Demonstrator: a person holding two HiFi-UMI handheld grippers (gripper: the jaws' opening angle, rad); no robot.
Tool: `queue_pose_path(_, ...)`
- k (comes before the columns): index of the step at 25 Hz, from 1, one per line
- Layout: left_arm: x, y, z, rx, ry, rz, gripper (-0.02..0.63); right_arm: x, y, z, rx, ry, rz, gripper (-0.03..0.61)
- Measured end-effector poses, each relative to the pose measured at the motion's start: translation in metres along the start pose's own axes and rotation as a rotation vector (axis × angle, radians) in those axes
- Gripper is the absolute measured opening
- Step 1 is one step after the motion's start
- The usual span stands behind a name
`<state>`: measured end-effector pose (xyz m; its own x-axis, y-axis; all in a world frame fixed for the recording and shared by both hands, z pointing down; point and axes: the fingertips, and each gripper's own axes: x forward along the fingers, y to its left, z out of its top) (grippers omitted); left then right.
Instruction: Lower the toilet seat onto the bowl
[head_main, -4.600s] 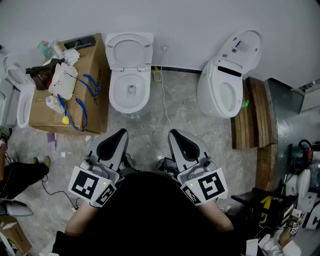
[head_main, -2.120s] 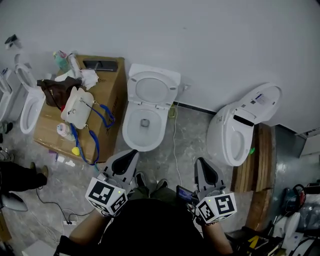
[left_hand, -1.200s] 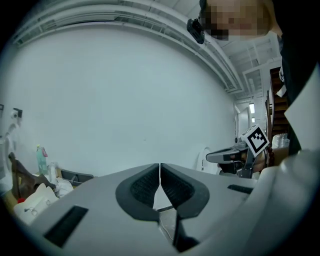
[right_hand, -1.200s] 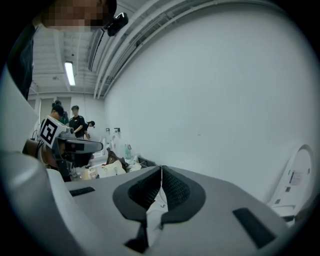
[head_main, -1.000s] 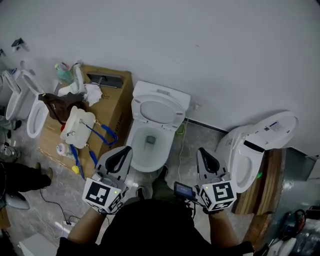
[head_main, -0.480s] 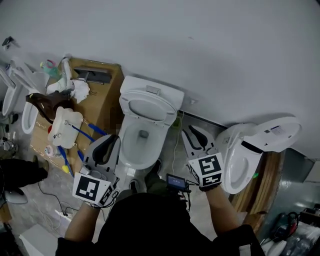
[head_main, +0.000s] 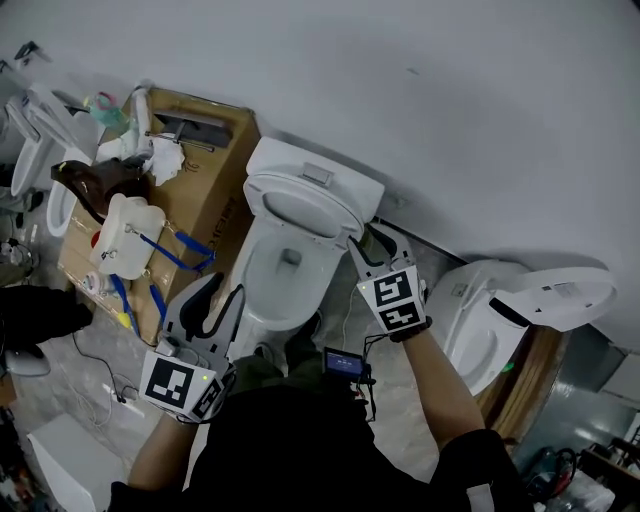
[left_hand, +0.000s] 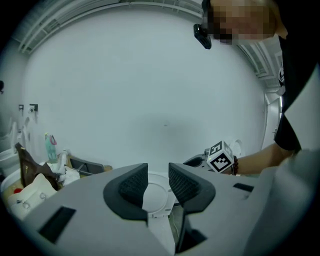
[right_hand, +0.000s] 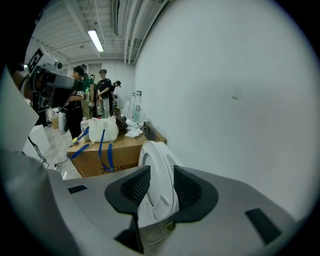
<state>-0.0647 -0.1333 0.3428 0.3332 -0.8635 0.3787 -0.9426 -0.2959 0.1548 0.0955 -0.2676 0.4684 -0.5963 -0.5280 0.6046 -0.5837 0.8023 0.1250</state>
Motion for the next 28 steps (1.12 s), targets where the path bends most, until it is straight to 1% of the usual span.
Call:
queue_pose_path(4,0.001,0.006,-0.006,-0.017,0.031,0.028,0.121,0.034,-0.002,-0.010,-0.038,0.041,0.030,0.158)
queue_pose_path(8,-0.002,0.018,-0.016,-0.057,0.040,0.044,0.121,0.064,-0.004,-0.019,-0.089,0.078,0.027,0.157)
queue_pose_path(13,-0.012,0.028,-0.033,-0.106,0.056,0.052,0.121,0.097,-0.003,-0.032,-0.107,0.115,0.032,0.156)
queue_pose_path(18,-0.017,0.042,-0.044,-0.143,0.063,0.077,0.121,0.112,-0.003,-0.034,-0.141,0.132,0.011,0.156)
queue_pose_path(23,-0.017,0.048,-0.046,-0.175,0.056,0.068,0.121,0.119,-0.001,-0.031,-0.155,0.134,0.007,0.155)
queue_pose_path(28,-0.004,0.045,-0.049,-0.191,0.063,0.034,0.121,0.118,0.002,-0.033,-0.149,0.135,0.008,0.150)
